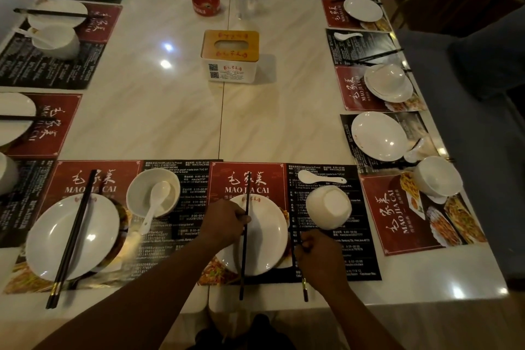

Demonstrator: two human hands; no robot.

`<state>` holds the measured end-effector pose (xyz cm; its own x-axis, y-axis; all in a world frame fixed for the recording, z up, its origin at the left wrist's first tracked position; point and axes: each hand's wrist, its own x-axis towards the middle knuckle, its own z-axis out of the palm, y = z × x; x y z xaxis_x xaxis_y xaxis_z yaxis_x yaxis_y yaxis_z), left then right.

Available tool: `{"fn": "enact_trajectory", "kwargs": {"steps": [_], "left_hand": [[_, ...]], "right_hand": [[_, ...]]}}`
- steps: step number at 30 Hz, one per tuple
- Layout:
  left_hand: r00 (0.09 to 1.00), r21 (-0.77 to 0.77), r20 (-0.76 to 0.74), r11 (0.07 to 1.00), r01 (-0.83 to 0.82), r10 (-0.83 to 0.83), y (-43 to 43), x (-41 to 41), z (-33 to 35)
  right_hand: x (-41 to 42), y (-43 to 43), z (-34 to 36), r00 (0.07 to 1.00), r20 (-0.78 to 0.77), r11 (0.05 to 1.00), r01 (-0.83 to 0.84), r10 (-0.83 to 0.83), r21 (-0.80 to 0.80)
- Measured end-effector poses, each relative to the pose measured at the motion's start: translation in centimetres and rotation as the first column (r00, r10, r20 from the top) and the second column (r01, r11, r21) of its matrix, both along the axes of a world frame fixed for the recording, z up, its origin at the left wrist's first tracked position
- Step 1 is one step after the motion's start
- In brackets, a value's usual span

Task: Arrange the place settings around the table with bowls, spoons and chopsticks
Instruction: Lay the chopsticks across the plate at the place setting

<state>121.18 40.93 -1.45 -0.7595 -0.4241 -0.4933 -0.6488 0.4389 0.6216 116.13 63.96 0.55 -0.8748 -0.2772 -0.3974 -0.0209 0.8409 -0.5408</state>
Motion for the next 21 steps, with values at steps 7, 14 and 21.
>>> {"fn": "enact_trajectory", "kwargs": {"steps": [7,14,21], "left_hand": [[0.999,0.006,-0.017,1.000,0.030,-0.030,-0.4,-0.1,-0.3],[0.999,0.040,-0.031,0.998,0.039,-0.038,-0.3,0.1,-0.5],[0.993,-0.031,-0.070,0.995,0.094,-0.096,-1.1,0.2,-0.4]], "right_hand": [[1.6,-3.4,-0.1,0.996,0.062,0.997,-0.064,0.067,-0.052],[3.2,-5.7,-0.7,0.993,0.080,0.995,-0.077,0.081,-0.057],[3.8,-6.7,-1.3,0.996,0.058,0.997,-0.062,0.065,-0.050]]}}
